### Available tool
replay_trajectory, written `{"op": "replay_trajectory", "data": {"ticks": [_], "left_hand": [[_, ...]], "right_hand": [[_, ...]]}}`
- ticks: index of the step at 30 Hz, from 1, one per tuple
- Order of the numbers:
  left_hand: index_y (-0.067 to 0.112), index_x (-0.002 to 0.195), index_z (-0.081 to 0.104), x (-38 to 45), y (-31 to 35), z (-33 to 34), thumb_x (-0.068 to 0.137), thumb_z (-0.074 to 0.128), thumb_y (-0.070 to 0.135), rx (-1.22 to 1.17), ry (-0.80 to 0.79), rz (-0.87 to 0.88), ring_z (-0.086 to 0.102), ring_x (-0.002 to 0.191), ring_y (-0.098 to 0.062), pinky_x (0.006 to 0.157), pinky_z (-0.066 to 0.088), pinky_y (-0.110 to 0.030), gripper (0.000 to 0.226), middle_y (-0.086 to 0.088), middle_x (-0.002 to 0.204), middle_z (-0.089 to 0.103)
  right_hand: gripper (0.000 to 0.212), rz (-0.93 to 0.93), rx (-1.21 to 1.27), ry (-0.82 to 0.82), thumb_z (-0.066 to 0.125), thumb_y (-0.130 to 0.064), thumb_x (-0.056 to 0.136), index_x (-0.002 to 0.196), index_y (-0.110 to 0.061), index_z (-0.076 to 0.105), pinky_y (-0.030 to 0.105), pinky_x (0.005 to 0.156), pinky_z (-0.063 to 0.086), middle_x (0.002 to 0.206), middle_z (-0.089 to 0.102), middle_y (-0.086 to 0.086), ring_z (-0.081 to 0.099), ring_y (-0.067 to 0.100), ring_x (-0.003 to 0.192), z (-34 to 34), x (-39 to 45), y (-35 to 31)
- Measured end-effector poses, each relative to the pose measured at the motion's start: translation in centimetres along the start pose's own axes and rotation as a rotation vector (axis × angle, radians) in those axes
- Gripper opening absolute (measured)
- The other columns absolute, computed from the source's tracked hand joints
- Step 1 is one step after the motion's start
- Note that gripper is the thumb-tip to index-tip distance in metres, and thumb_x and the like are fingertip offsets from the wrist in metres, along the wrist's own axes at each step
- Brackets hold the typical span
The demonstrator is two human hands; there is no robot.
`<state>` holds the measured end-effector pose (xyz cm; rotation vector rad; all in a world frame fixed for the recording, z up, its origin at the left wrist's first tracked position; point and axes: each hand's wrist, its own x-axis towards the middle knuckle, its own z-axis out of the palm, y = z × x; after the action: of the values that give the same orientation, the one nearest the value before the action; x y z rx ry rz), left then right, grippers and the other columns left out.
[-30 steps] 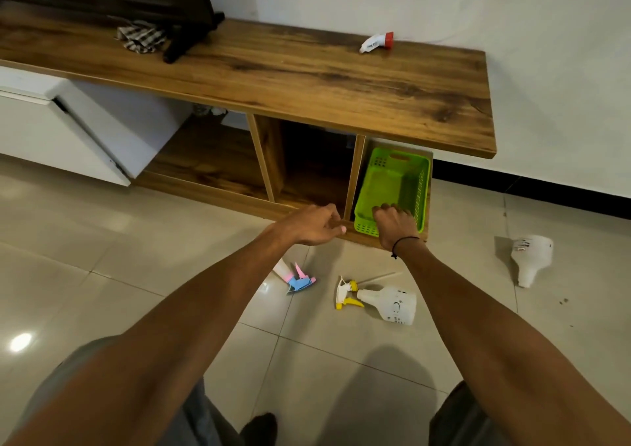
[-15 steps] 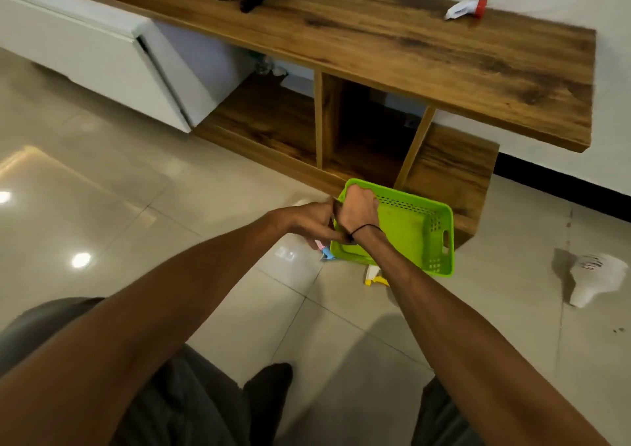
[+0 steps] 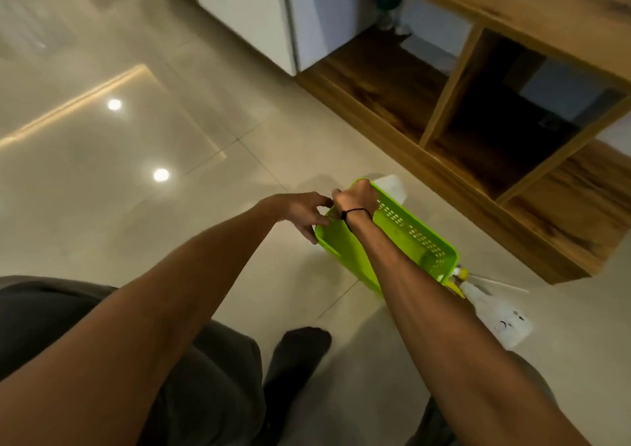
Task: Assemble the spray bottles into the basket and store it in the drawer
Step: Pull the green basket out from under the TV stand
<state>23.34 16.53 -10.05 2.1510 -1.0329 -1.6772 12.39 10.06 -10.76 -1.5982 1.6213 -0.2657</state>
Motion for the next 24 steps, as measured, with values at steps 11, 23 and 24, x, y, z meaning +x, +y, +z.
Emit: {"op": "replay_trajectory", "data": {"ticks": [11, 23, 24], "left_hand": [[0.017, 0.131, 0.046, 4.3, -6.5, -4.0, 0.106, 0.038, 0.002, 0.241, -0.083, -0.069, 0.074, 0.078, -0.025, 0.056, 0.062, -0.022, 0.031, -0.009, 0.115, 0.058], [0.009, 0.151, 0.048, 6.5, -8.0, -5.5, 0.105, 0.046, 0.012, 0.464, 0.02, -0.045, 0.071, 0.081, -0.029, 0.063, 0.063, -0.032, 0.047, -0.019, 0.128, 0.063], [0.011, 0.154, 0.046, 6.5, -7.8, -5.7, 0.105, 0.049, 0.016, 0.482, 0.025, -0.052, 0.07, 0.087, -0.029, 0.069, 0.062, -0.034, 0.05, -0.018, 0.129, 0.065]], "right_hand": [[0.015, 0.151, 0.158, -0.125, 0.07, -0.008, 0.078, 0.067, -0.004, 0.06, 0.037, 0.067, 0.062, 0.064, 0.068, 0.008, 0.079, 0.031, 0.079, 10.0, 2.9, -0.8], [0.01, 0.216, 0.337, -0.31, 0.064, -0.003, 0.094, 0.098, 0.005, 0.058, 0.037, 0.047, 0.061, 0.073, 0.058, 0.017, 0.056, 0.019, 0.04, 10.5, 5.9, -0.1], [0.012, 0.206, 0.318, -0.325, 0.064, -0.003, 0.094, 0.101, 0.004, 0.057, 0.033, 0.043, 0.058, 0.079, 0.059, 0.017, 0.056, 0.019, 0.044, 9.7, 6.1, 0.0]]}}
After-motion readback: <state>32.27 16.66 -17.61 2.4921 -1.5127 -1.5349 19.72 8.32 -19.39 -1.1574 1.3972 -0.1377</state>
